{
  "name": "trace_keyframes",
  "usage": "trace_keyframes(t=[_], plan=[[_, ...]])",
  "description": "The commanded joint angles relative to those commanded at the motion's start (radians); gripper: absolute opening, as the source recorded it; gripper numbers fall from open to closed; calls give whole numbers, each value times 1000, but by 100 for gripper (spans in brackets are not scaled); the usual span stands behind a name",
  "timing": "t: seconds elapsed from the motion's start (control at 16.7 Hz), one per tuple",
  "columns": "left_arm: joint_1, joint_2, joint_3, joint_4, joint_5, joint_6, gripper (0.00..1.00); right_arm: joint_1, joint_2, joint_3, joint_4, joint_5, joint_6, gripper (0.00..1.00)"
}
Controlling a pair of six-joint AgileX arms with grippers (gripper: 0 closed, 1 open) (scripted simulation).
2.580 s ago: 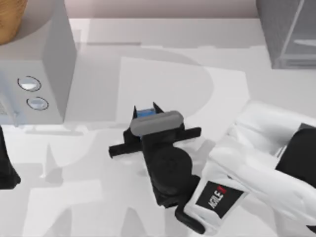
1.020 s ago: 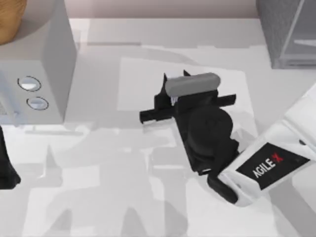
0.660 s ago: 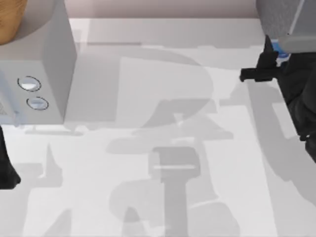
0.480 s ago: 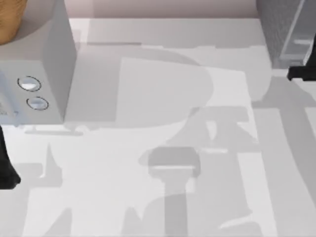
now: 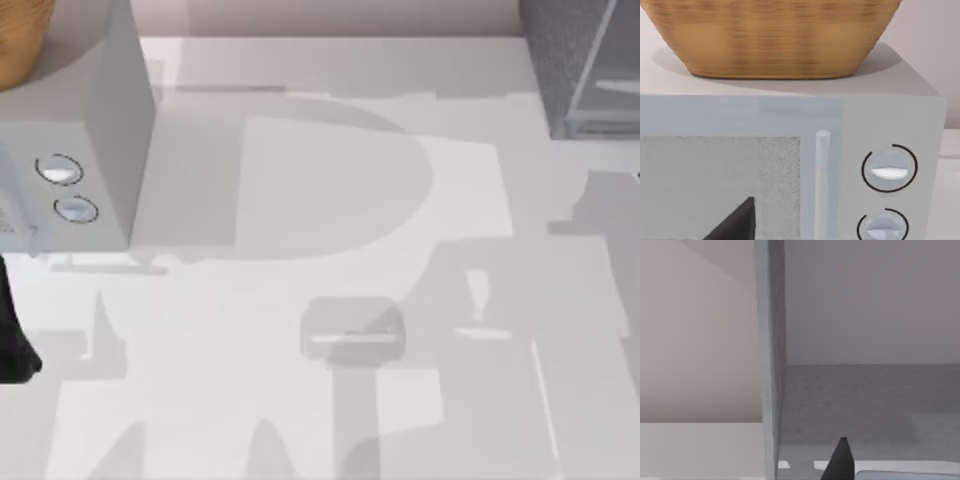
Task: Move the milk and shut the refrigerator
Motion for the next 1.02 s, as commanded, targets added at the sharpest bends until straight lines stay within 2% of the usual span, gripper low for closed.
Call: trace_keyframes(t=[0.3,0.78,1.02], plan=[[0,0,0,0,0,0,100,-45,114,104,-1,-52,-1,0],[0,0,0,0,0,0,100,-152,628,663,-13,-184,-2,0],[0,0,0,0,0,0,100,-216,793,838,-36,-249,-4,0]])
